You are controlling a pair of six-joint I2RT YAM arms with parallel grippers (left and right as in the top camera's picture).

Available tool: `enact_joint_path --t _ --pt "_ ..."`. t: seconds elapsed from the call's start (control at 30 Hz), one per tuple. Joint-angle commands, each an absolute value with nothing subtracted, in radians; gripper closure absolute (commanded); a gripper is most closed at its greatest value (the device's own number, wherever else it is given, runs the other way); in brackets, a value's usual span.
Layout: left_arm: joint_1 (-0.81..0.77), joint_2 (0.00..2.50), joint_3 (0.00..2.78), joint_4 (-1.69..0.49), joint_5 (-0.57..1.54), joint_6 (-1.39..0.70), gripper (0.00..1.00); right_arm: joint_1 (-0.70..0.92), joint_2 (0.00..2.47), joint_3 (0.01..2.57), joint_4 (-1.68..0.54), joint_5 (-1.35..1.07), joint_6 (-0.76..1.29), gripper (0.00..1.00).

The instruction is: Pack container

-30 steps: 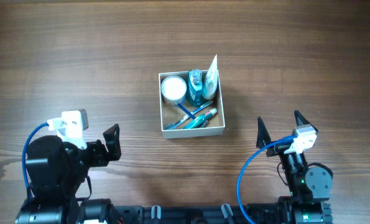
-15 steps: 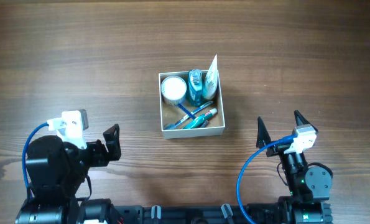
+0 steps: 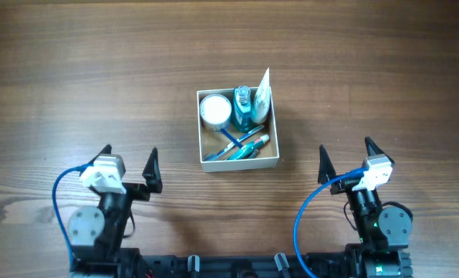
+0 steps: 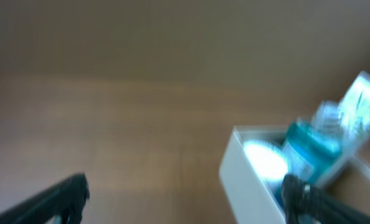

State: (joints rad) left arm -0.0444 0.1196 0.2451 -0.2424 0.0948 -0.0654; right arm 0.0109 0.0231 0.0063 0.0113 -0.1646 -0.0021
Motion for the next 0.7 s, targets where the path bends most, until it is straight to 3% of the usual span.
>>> enact_joint_path --t 0.0,0.1,0.23,0.67 --pt "-0.05 0.041 0.076 0.009 0.076 -0.057 0.0 0.016 0.025 0.006 0.014 -0.181 -0.008 0.0" --pt "-0.051 0.003 0.017 0.083 0.073 -0.057 0.0 0.016 0.025 0.006 0.014 -0.181 -0.007 0.0" --pt "-0.057 0.002 0.006 -0.073 0.073 -0.057 0.0 0.016 0.025 0.006 0.014 -0.181 -0.008 0.0" --pt "-0.056 0.008 0.006 -0.072 0.07 -0.057 0.0 0.016 0.025 0.006 0.014 -0.181 -0.008 0.0"
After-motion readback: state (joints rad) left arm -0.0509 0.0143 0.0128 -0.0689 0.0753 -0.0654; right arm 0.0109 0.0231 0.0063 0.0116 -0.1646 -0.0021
